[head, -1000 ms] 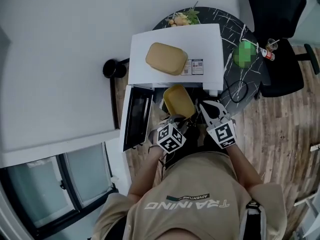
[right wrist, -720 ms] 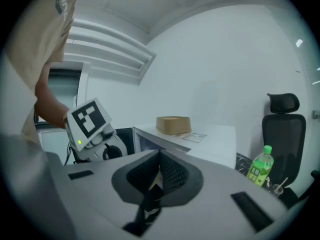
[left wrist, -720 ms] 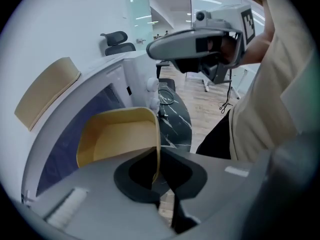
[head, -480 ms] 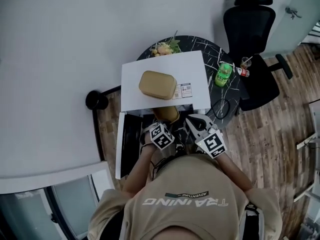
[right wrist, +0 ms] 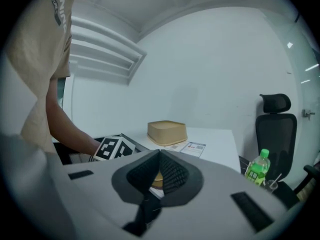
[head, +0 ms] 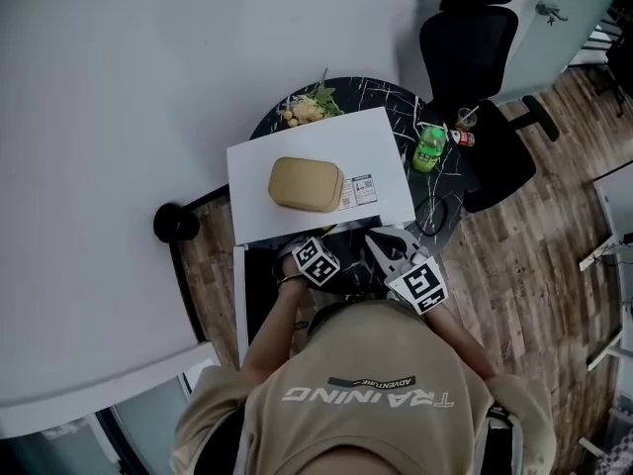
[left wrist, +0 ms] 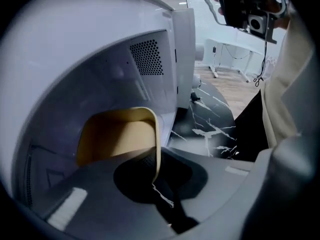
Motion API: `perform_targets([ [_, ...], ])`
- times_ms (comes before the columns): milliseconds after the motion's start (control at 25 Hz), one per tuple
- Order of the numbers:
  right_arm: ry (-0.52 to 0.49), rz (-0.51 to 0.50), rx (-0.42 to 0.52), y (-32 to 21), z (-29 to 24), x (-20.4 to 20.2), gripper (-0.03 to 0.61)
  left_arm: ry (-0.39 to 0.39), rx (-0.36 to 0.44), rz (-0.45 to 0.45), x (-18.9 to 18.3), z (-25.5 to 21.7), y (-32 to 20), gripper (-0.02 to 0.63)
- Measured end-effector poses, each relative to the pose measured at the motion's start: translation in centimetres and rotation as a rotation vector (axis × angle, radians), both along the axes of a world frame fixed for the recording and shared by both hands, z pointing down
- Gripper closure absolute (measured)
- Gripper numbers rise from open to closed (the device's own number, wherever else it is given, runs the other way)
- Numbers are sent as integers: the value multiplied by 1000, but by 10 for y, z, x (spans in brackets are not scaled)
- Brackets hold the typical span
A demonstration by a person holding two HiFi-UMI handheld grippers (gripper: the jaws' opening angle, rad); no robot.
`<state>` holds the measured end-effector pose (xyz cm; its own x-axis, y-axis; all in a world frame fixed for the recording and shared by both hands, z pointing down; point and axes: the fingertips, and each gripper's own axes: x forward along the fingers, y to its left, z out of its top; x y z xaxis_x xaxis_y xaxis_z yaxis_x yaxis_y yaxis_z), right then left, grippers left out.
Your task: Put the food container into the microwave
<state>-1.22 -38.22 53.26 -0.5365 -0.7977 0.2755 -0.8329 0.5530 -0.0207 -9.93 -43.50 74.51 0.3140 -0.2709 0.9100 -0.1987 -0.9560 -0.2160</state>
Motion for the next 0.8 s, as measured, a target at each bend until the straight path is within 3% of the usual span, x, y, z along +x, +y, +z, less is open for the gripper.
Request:
perform_targets([
  [440, 5, 27, -1, -13, -2, -10, 568, -45, 45, 41, -9, 31, -30, 595],
  [800, 4, 48, -44, -2, 11, -12, 568, 15, 150, 101, 7, 19, -37, 594],
])
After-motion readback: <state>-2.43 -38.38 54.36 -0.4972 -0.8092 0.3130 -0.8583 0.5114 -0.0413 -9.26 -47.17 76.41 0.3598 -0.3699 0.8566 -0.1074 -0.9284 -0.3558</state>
